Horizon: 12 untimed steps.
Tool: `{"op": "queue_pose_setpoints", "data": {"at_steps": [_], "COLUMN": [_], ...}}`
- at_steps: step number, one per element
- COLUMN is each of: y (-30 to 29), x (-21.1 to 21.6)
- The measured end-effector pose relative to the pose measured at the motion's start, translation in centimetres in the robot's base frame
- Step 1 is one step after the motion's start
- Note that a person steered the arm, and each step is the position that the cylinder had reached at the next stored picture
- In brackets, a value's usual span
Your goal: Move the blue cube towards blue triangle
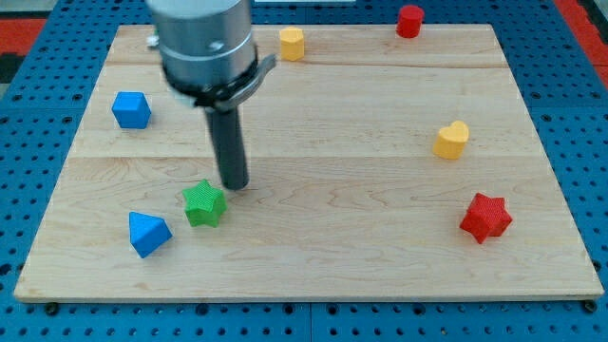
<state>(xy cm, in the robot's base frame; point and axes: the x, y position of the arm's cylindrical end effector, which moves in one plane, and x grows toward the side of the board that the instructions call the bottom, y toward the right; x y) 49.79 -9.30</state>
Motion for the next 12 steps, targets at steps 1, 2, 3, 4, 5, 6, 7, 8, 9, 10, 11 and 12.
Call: {"op": "queue_pose_setpoints", "data": {"at_steps": [1, 2, 3, 4, 5, 6, 7, 8, 9, 10, 11, 12], "y": [-1.5, -1.8, -2.5, -5.9, -12.1, -13.5, -14.6, -14.6, -14.6, -16.1, -19.6, -18.8], "x": [0.1, -2.4, -9.5, -15.9, -17.7, -15.1, -12.9, -10.1, -6.6, -4.5, -3.4, -2.1]}}
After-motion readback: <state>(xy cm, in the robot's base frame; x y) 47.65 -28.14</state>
